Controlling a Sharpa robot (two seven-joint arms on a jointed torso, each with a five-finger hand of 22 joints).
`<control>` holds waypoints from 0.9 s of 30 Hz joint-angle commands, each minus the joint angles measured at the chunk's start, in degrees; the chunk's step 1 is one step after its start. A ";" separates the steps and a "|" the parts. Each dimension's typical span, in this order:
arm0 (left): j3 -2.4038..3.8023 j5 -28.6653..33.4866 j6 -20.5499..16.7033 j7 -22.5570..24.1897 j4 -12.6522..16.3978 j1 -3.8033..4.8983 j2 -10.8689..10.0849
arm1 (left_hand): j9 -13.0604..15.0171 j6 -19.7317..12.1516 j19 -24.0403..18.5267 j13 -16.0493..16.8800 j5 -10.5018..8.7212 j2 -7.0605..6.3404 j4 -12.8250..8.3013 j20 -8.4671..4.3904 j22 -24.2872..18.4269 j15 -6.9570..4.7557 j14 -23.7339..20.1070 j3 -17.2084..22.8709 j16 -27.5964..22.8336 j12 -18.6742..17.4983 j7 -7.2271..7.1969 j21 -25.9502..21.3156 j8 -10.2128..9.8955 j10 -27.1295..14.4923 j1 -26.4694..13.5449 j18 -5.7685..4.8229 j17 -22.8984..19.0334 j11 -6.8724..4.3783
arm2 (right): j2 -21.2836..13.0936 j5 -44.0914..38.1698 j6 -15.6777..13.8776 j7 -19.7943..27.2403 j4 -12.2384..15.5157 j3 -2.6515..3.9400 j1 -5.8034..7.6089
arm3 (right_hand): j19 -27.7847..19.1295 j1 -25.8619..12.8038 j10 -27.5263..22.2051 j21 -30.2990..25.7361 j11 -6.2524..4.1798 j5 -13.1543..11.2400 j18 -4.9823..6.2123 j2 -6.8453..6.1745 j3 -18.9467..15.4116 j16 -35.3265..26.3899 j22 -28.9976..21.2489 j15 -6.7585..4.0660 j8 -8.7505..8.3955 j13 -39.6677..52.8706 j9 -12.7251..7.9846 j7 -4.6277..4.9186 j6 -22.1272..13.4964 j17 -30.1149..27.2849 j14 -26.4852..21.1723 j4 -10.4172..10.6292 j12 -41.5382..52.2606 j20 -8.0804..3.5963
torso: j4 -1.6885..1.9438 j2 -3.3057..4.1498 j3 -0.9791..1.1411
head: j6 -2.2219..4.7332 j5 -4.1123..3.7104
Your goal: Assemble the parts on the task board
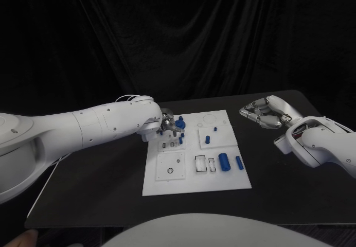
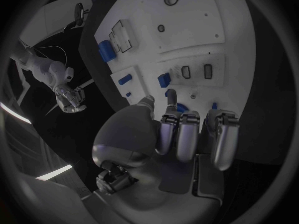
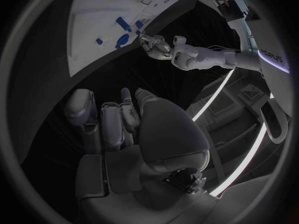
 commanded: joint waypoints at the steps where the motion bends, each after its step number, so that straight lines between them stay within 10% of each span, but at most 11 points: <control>1: 0.05 0.08 1.81 -1.36 -0.11 -0.19 0.24 | 0.14 0.52 5.51 15.08 -0.44 0.12 0.11 -0.46 14.53 -0.39 5.94 -0.25 0.37 0.20 0.07 -0.08 0.29 5.87 -0.71 -0.16 15.09 -0.41 | -0.10 0.01 0.43 -0.96 0.11 0.04 -0.17 | 0.26 0.53 0.32 -0.40 -0.12 0.42 0.44 0.11 0.29 -0.27 7.40 -0.14 0.02 -0.04 -0.06 0.17 0.41 0.52 0.38 -0.01 0.02 -0.07 | -0.02 -0.02 0.04 | 0.01 0.02; 27: 0.06 0.08 2.30 -1.17 -0.36 -0.95 0.80 | 0.29 0.48 3.15 15.08 -0.15 0.26 -0.16 -0.62 12.03 -0.54 5.94 -0.16 0.37 0.20 -0.04 -1.30 -0.25 5.87 -0.78 0.62 15.09 -0.53 | 0.04 0.01 0.60 -1.29 -0.06 0.04 -0.18 | 0.28 0.54 0.36 -0.40 -0.10 0.56 0.44 0.07 0.35 -0.31 7.40 -0.14 -0.01 -0.04 -0.09 0.18 0.40 0.46 0.38 0.04 0.04 -0.07 | -0.03 0.01 0.08 | 0.01 -0.34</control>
